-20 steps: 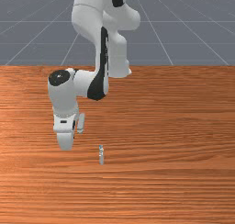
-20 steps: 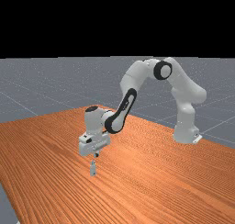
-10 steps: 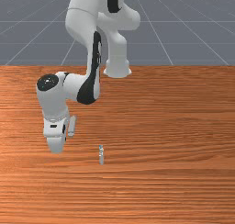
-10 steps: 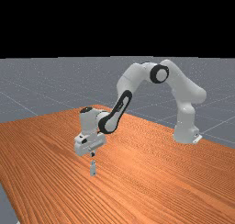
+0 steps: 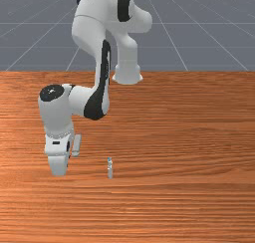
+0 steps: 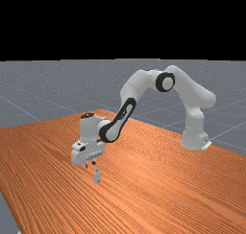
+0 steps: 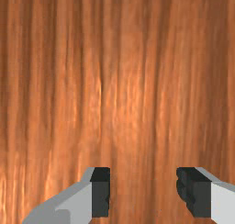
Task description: Rotate the USB body for 90 degree with plug right ward
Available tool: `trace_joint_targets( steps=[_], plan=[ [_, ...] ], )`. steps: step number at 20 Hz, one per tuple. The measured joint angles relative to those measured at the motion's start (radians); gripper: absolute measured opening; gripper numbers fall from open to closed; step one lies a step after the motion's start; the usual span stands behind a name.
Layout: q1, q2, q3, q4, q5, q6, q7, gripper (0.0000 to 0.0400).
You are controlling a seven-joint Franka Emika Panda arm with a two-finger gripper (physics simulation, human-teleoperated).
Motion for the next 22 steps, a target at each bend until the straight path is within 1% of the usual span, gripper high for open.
trace_joint_targets(
  steps=[1, 2, 3, 4, 5, 6, 7, 9, 10, 11, 16, 22],
  plan=[
    [-0.002, 0.000, 0.005, -0.006, 0.006, 0.039, -0.007, 0.0278],
    [0.008, -0.021, 0.001, -0.049, 0.020, 0.101, 0.027, 0.0214],
    [0.024, -0.029, -0.002, -0.065, 0.021, 0.111, 0.047, 0.0125],
    [0.047, -0.038, -0.009, -0.084, 0.024, 0.120, 0.086, 0.0076],
    [0.068, -0.047, -0.011, -0.101, 0.023, 0.128, 0.107, 0.0046],
    [0.102, -0.057, -0.022, -0.122, 0.026, 0.137, 0.164, 0.0028],
    [0.120, -0.064, -0.015, -0.136, 0.021, 0.144, 0.163, 0.0017],
    [0.152, -0.074, -0.011, -0.154, 0.016, 0.153, 0.182, 0.0006],
    [0.154, -0.085, 0.002, -0.185, 0.015, 0.207, 0.162, 0.0004],
    [0.161, -0.084, 0.002, -0.175, 0.012, 0.179, 0.166, 0.0002],
    [0.168, -0.089, -0.003, -0.171, 0.012, 0.161, 0.180, 0.0000],
    [0.219, -0.098, -0.010, -0.189, 0.011, 0.169, 0.242, 0.0000]
  ],
)
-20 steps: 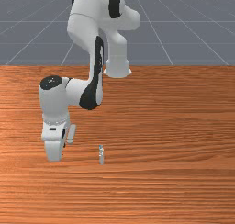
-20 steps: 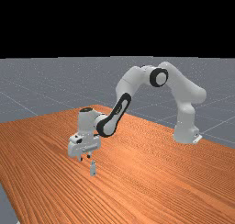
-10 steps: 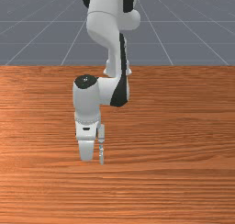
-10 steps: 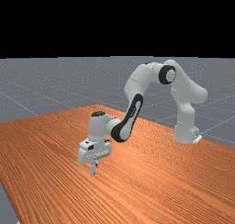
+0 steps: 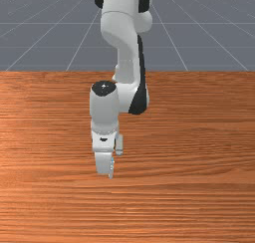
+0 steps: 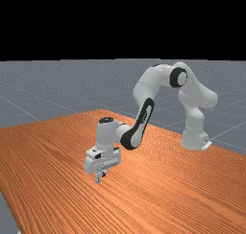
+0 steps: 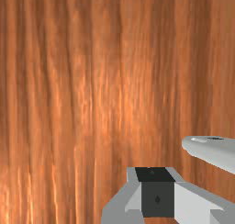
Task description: Rotate the USB body for 90 degree with plug right ward
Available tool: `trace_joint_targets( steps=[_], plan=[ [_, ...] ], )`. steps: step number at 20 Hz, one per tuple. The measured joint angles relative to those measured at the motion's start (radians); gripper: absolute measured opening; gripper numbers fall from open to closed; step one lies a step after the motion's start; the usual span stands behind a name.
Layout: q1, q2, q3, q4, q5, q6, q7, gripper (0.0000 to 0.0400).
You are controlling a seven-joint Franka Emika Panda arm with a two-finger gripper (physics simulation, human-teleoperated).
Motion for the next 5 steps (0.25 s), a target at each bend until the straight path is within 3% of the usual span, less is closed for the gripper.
trace_joint_targets(
  steps=[5],
  plan=[
    [0.007, -0.004, 0.005, -0.007, -0.002, 0.009, -0.004, 0.0000]
  ],
)
